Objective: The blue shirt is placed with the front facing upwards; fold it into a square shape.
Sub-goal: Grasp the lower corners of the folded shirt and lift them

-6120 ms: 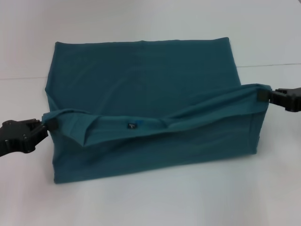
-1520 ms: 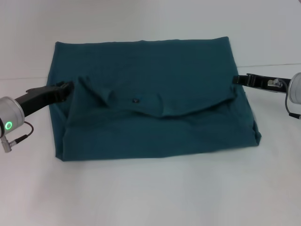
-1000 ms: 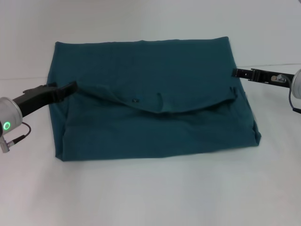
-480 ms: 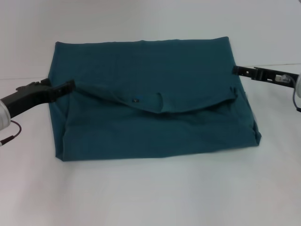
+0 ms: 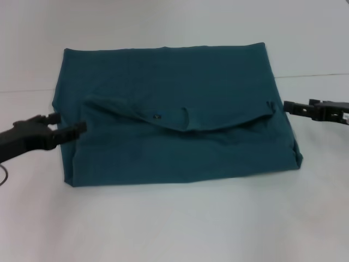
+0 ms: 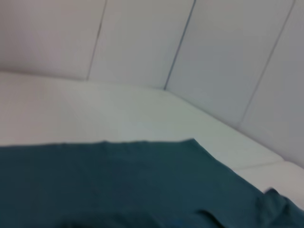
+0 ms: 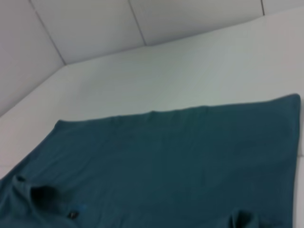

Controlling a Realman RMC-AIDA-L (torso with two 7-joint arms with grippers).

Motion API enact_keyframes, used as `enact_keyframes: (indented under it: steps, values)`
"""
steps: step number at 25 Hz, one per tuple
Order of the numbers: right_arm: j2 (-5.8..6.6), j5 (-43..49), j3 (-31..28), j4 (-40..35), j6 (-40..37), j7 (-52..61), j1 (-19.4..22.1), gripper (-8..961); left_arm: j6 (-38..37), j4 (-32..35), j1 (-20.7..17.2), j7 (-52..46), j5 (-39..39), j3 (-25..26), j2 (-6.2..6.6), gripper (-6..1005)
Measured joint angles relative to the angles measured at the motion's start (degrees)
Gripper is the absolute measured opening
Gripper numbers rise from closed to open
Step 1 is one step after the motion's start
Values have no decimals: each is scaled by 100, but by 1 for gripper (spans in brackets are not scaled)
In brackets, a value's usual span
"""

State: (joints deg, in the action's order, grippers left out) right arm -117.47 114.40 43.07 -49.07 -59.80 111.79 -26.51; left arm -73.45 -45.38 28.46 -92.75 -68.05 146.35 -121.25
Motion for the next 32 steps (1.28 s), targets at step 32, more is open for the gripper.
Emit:
enact_keyframes:
  steps: [32]
  values:
    - [33,46,-55,-345,-893,-585,670,918,951,422,161,-832,1338,-753,-56,847]
